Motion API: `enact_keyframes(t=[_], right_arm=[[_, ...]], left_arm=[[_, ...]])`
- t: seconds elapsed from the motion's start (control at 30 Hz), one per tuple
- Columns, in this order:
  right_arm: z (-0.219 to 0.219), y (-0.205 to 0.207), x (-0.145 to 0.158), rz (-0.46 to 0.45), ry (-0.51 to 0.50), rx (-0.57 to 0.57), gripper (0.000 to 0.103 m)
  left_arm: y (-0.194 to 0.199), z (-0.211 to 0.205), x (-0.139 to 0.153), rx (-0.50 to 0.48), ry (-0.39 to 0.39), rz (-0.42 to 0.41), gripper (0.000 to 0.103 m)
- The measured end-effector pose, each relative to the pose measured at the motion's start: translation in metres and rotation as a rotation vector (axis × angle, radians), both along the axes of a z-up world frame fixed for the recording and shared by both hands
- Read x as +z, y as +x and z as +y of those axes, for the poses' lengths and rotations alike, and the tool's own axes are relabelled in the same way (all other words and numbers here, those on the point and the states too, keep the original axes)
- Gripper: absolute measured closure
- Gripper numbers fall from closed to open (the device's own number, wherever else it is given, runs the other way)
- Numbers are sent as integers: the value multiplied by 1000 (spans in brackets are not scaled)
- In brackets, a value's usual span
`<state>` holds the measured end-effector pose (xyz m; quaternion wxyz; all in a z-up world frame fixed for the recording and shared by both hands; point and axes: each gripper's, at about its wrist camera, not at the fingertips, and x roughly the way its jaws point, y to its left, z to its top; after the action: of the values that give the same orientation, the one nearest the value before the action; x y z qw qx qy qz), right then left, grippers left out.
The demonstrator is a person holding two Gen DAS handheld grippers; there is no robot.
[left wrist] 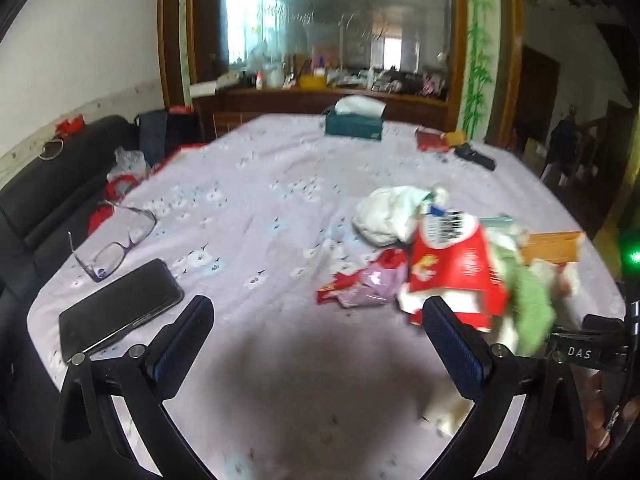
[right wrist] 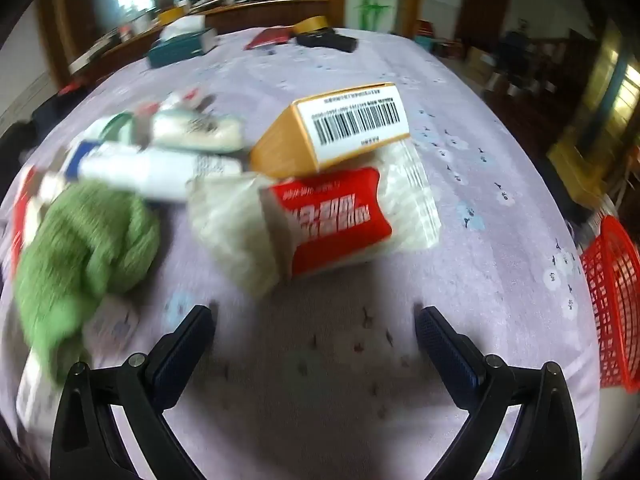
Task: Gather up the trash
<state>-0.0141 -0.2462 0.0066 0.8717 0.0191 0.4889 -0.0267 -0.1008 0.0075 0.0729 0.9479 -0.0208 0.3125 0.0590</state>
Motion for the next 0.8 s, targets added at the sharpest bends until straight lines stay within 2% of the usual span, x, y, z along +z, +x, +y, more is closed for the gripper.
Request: enact_keyframes(t=[0.07, 0.23, 0.4, 0.57, 0.8], right_arm=[[-5, -23, 13, -70, 32, 44, 1], [-10, -71, 36, -161, 18, 118, 0], [-21, -126, 55, -320, -54, 97, 0], [-32, -151, 59, -371, -29, 51, 0], [-41, -169, 63, -388, -48, 13, 0]], left_arm=[[-14, -12, 3, -30, 14, -22, 0], [-41, -36, 3, -53, 18, -47, 0], [-73, -57, -3, -47, 44, -67, 0], [-95, -63, -4, -26, 48, -101, 0], [-105, -72, -2, -63, 47, -94, 0]])
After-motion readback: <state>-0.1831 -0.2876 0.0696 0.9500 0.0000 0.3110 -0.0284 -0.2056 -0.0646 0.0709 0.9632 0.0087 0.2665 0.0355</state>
